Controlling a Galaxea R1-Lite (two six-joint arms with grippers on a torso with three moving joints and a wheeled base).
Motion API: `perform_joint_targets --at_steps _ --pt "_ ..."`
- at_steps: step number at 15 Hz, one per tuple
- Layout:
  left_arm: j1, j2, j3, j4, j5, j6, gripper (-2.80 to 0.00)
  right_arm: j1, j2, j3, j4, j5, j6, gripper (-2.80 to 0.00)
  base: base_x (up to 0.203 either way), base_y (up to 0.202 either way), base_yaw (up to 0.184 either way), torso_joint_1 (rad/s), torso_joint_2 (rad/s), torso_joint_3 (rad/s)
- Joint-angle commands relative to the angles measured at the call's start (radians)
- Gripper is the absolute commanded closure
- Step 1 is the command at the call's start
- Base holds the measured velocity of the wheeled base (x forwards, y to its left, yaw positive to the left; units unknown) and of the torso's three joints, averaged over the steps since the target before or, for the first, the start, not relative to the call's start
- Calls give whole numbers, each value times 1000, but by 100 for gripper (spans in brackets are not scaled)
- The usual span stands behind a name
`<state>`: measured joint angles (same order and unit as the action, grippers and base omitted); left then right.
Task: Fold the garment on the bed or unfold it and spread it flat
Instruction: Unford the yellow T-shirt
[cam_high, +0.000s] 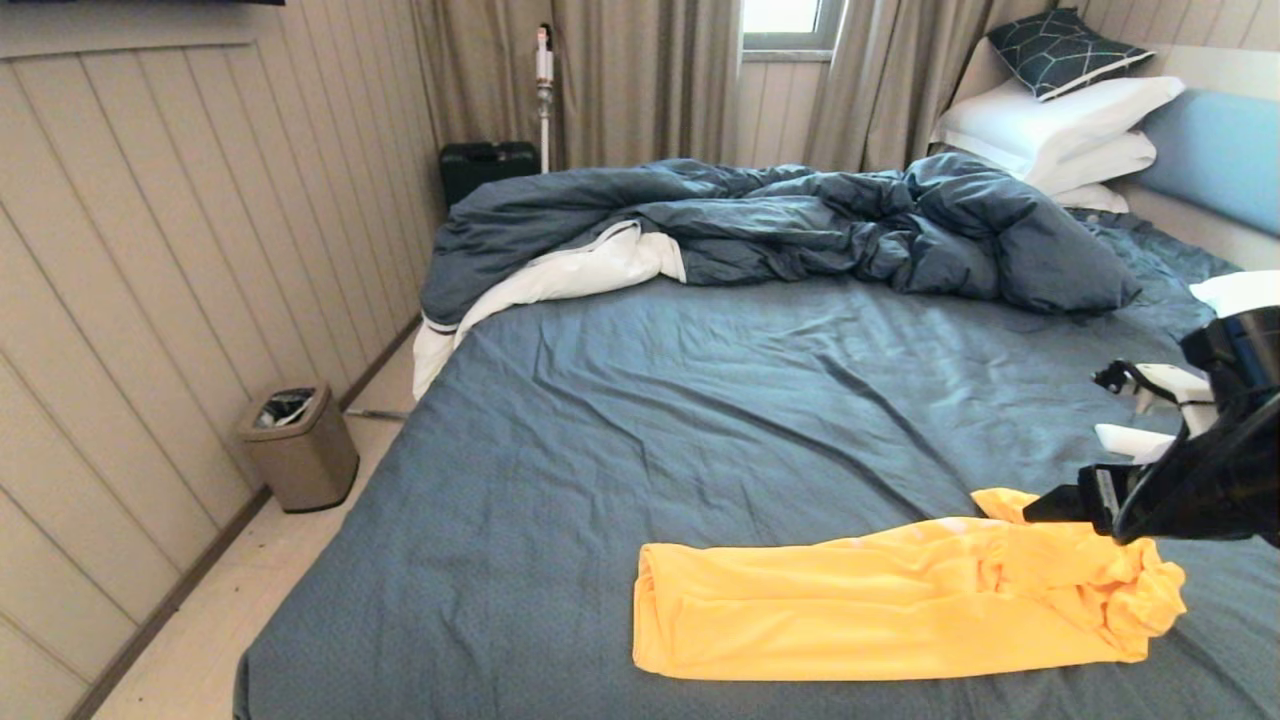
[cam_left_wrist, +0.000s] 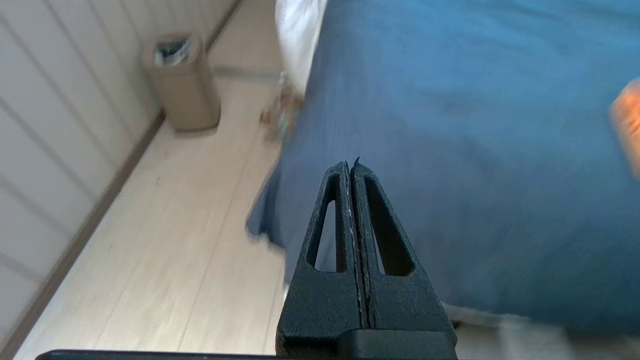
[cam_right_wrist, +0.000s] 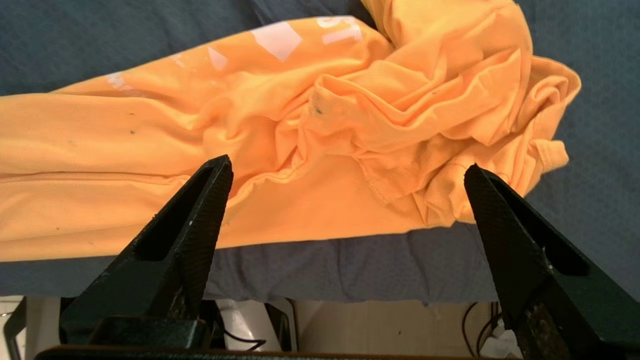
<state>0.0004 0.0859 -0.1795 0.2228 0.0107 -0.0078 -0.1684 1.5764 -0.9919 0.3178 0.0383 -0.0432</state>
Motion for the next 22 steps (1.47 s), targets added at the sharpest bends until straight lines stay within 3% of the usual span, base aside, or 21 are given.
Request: perform_joint_targets --at_steps 1,4,6,8,11,12,17,22 --pt "0 268 -141 -6 -17 -35 0 36 -3 -8 1 0 0 -280 0 0 0 0 0 0" --pt "-23 677 -308 -23 -163 -70 0 80 0 -28 1 -4 33 -280 0 0 0 0 0 0" --pt "-99 940 -389 -43 -244 -89 0 86 7 -36 1 -5 37 -280 0 0 0 0 0 0" --pt "-245 1171 -470 -92 -300 -138 0 84 11 -52 1 -5 37 -280 0 0 0 0 0 0" --pt "-523 1415 -575 -183 -343 -250 0 80 13 -100 3 -6 36 -280 0 0 0 0 0 0" --pt "-586 1483 -604 -201 -329 -290 -280 78 15 -118 4 -6 35 -280 0 0 0 0 0 0" --pt "-754 1719 -676 -342 -259 -425 -280 76 17 -143 15 -6 31 -280 0 0 0 0 0 0" --pt "-792 1896 -797 -399 -248 -483 -280 73 16 -149 15 -5 28 -280 0 0 0 0 0 0"
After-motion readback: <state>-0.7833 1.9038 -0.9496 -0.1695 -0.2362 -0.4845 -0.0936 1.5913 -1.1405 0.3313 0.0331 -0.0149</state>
